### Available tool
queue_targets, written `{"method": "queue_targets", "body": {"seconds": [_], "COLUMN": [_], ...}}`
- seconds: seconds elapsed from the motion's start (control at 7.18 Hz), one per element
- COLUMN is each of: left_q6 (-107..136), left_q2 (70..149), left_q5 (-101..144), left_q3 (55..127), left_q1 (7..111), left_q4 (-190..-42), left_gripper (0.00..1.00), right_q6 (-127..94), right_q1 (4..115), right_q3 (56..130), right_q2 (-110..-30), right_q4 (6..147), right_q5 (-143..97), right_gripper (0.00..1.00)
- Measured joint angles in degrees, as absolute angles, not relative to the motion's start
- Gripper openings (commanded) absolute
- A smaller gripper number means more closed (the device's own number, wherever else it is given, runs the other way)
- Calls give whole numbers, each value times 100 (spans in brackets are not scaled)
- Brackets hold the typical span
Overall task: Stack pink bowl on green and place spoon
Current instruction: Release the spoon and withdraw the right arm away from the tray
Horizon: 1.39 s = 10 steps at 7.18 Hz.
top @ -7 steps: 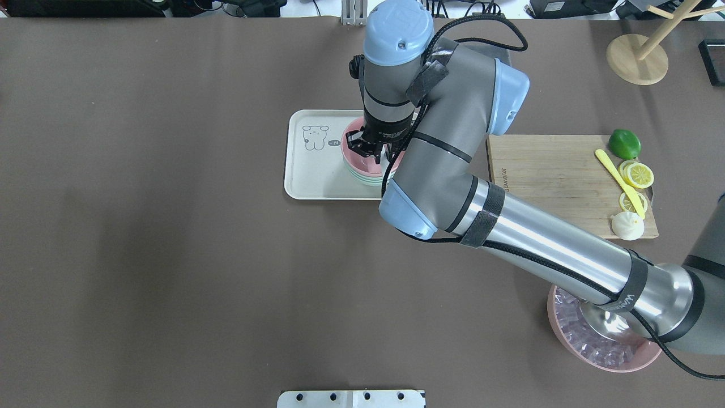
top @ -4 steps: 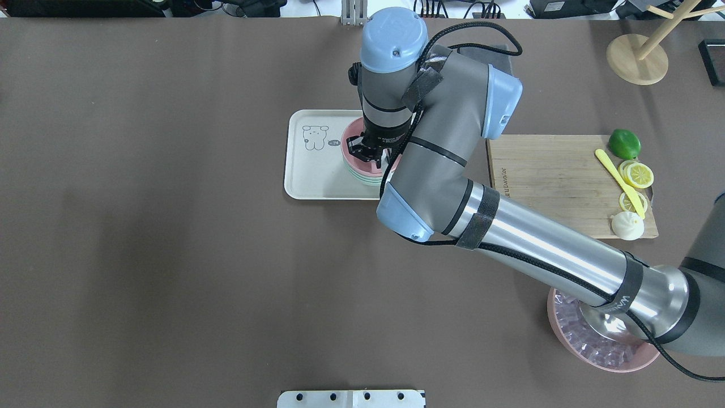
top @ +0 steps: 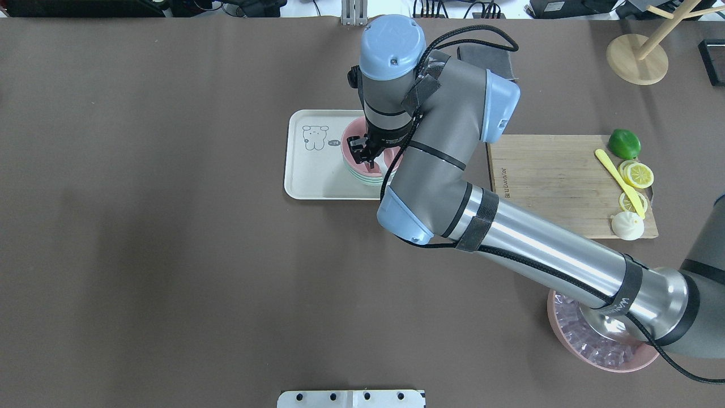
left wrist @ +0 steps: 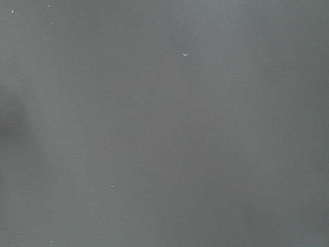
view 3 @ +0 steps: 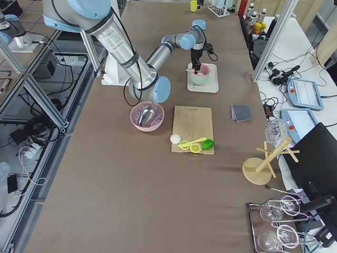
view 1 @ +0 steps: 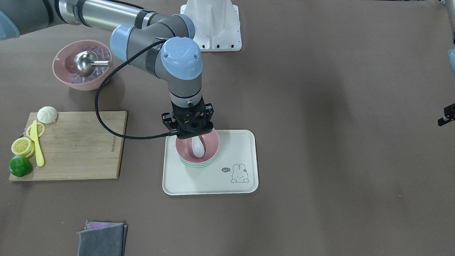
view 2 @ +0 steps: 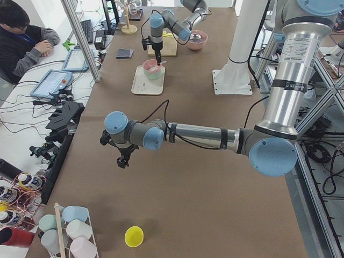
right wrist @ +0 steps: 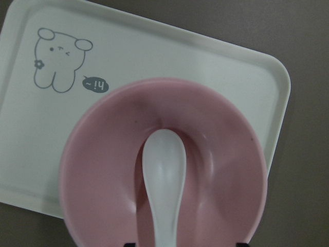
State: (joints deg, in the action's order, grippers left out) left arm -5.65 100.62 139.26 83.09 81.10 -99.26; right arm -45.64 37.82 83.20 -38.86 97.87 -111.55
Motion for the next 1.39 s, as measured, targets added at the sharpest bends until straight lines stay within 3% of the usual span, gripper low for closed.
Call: {"method": "queue_targets", "body": {"seconds": [0.28,0.7,1.39], "left_q6": [-570,-669,-1008], "left_q2": [10065,9870,8218], "left_q5": [13875,13837,13843], "left_q3": [8214,8439,9878], "left_q1": [8128,8697,9260], "left_q4": [-9507,-9149,-9115], "left_gripper": [99,99,99], "right_q6": [-4516,-4209,-2474], "right_q1": [4002,5204,7476], "right_q3": [8465,8788,8790], "right_q2": [-4105,-5165,-6662], "right_q4": [9713,9266,9262], "right_q5": [-11191,-11778,-12836], "right_gripper": [100,100,100]}}
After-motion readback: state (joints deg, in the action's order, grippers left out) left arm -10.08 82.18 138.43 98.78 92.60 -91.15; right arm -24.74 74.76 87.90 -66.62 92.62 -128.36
